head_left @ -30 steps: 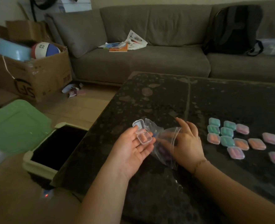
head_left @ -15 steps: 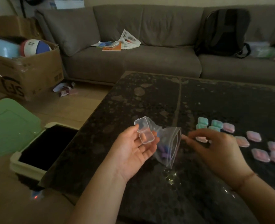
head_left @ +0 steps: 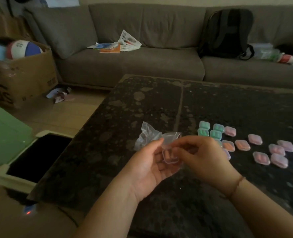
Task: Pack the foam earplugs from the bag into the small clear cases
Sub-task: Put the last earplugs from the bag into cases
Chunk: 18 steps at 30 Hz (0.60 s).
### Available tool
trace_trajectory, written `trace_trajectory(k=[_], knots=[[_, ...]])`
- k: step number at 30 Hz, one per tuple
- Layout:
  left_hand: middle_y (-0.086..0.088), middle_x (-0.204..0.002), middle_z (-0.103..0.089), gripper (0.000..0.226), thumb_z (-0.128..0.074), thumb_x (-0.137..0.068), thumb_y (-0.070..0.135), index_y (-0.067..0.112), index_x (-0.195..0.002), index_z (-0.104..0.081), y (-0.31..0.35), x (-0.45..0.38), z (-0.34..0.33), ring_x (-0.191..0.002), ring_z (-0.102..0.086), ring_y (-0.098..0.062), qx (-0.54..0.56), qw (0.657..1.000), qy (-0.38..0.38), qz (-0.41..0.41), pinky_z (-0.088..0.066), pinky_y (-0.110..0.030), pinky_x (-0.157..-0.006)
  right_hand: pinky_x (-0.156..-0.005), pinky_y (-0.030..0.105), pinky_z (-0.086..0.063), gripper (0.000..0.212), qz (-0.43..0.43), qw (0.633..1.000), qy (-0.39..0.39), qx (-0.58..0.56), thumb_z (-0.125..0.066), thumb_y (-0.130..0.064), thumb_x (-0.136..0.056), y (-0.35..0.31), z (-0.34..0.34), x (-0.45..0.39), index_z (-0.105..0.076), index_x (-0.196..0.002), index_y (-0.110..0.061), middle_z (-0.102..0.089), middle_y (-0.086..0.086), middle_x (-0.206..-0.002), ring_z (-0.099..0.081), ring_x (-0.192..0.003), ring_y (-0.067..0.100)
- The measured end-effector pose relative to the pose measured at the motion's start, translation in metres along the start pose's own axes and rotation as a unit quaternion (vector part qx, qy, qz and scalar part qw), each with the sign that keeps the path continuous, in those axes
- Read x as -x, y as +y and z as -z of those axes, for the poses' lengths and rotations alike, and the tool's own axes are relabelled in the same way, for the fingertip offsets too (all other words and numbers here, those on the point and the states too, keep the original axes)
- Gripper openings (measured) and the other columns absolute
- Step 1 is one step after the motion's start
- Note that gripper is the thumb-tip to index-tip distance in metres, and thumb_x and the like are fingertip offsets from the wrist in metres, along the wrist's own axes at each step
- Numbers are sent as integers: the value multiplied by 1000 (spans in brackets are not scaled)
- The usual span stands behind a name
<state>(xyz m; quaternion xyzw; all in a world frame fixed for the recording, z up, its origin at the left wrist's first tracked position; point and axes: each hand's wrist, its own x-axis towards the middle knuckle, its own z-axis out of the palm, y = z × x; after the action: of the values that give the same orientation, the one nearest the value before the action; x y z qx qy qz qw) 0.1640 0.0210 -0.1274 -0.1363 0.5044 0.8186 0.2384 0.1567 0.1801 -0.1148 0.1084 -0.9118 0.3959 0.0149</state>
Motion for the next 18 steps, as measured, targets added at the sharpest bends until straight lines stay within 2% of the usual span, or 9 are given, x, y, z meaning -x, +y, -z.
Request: trace_trajectory(k=[2,4,8,12,15,18], knots=[[-14,-107,-78,40,-49,-104,37,10,-120,-73,-1,-1,1,-90,-76,-21,1,1000,1,-1,-59,-34,-77,-73,10,-52,16,-2,999,-16,44,-66,-29,-85,3,-1,-2,-67,-95,-42,-66,-21,-86,-62,-84,-8],[-14,-107,-78,41,-48,-104,38,10,-120,-73,-3,-3,1,-88,-77,-20,4,1000,-5,0,-59,-34,-78,-71,12,-53,10,-9,999,-9,30,-68,-33,-82,5,-2,-3,-65,-89,-38,-66,-17,-84,-61,-81,-7],[-13,-107,-78,44,-45,-105,42,12,-120,-74,-6,-3,-1,-93,-77,-21,3,1000,-7,-3,-60,-34,-80,-65,6,-49,14,-8,1000,6,12,-73,-27,-81,4,-1,-2,-61,-84,-34,-65,-12,-79,-61,-77,-8],[-15,-112,-77,41,-49,-103,42,13,-122,-72,-6,-8,-2,-104,-75,-28,29,1000,6,1,-60,-35,-76,-62,10,-52,12,-23,995,55,-79,-63,-18,-90,5,12,-2,-63,-95,-29,-69,-9,-84,-65,-77,-5],[-19,-110,-77,33,-52,-102,26,7,-118,-73,-7,-10,-7,-100,-76,-29,36,999,-5,-3,-61,-36,-79,-64,10,-51,17,-17,995,39,-95,-53,-25,-96,6,17,0,-64,-105,-35,-67,-14,-94,-63,-85,-8],[-19,-108,-77,26,-50,-100,6,2,-112,-72,-9,-13,-18,-97,-77,-24,37,999,-28,-10,-61,-34,-79,-74,12,-53,14,27,999,-13,-30,-59,-29,-93,11,21,3,-67,-103,-34,-66,-16,-96,-63,-88,-6]])
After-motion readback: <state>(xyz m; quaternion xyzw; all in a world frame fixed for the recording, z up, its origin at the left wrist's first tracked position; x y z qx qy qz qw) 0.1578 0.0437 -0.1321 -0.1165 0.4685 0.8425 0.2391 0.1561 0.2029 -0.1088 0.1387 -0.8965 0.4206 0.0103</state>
